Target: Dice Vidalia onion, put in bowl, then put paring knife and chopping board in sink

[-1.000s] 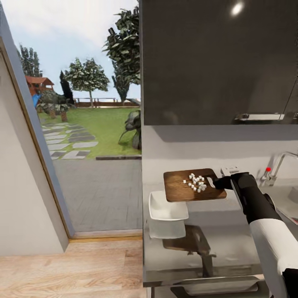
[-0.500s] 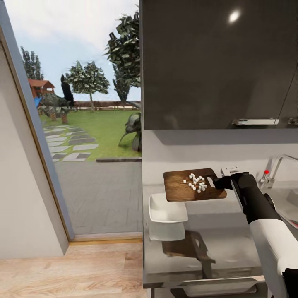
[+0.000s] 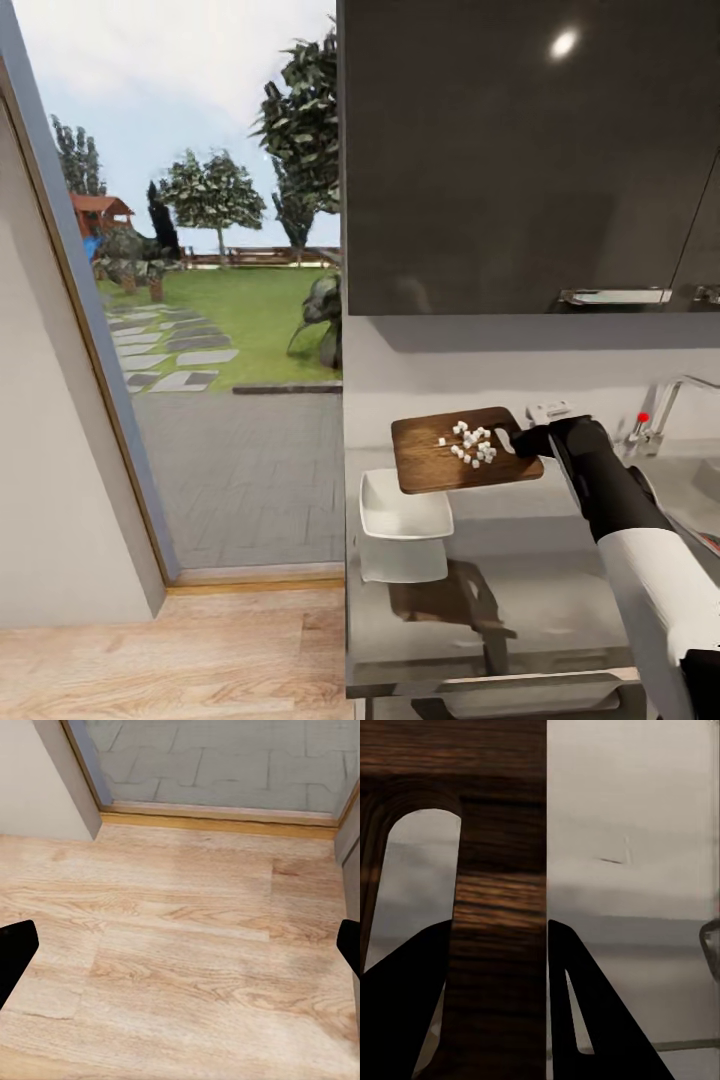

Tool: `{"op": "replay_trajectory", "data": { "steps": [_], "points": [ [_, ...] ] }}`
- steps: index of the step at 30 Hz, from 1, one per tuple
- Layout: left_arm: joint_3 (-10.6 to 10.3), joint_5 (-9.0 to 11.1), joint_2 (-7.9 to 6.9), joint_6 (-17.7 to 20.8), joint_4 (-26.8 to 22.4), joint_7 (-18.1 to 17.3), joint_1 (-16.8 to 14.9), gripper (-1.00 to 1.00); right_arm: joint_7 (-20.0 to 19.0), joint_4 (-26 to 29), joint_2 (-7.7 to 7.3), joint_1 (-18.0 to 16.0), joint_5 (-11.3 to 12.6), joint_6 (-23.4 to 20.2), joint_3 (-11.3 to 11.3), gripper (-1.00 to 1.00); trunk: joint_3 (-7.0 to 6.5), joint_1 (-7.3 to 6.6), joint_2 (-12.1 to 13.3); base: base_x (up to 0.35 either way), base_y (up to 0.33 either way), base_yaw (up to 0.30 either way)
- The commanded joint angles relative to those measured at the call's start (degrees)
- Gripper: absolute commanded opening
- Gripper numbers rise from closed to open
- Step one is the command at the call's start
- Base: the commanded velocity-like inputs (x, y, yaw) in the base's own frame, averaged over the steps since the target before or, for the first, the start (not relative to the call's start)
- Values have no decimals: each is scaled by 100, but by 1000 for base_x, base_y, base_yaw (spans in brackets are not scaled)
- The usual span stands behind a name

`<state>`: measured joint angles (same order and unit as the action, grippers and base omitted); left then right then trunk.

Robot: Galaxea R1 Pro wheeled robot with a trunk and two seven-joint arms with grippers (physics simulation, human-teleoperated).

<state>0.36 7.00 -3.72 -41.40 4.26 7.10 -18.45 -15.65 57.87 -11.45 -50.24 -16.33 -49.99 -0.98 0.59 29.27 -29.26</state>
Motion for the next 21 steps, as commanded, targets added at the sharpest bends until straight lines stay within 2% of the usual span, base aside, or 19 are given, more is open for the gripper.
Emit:
{"op": "replay_trajectory", "data": {
  "steps": [1, 7, 14, 18, 21],
  "points": [
    [0, 19, 1, -31, 22, -7, -9, 100, -38, 5, 24, -3, -45, -16, -7, -100, 6, 2, -7, 0, 0, 0],
    [0, 19, 2, -30, 22, -7, -7, 100, 0, 5, 95, -3, -45, -11, 1, -100, 6, 2, -7, 0, 0, 0],
    [0, 19, 2, -32, 22, -7, -9, 100, 18, 5, 99, -3, -51, -19, 1, -100, 6, 2, -7, 0, 0, 0],
    [0, 19, 2, -31, 22, -7, -9, 100, 299, 5, 102, -3, -46, -20, 1, -100, 6, 2, -7, 0, 0, 0],
    [0, 18, 2, -28, 23, -7, -7, 100, 372, 5, 107, -1, -46, -20, 1, -100, 6, 2, -7, 0, 0, 0]
  ]
}}
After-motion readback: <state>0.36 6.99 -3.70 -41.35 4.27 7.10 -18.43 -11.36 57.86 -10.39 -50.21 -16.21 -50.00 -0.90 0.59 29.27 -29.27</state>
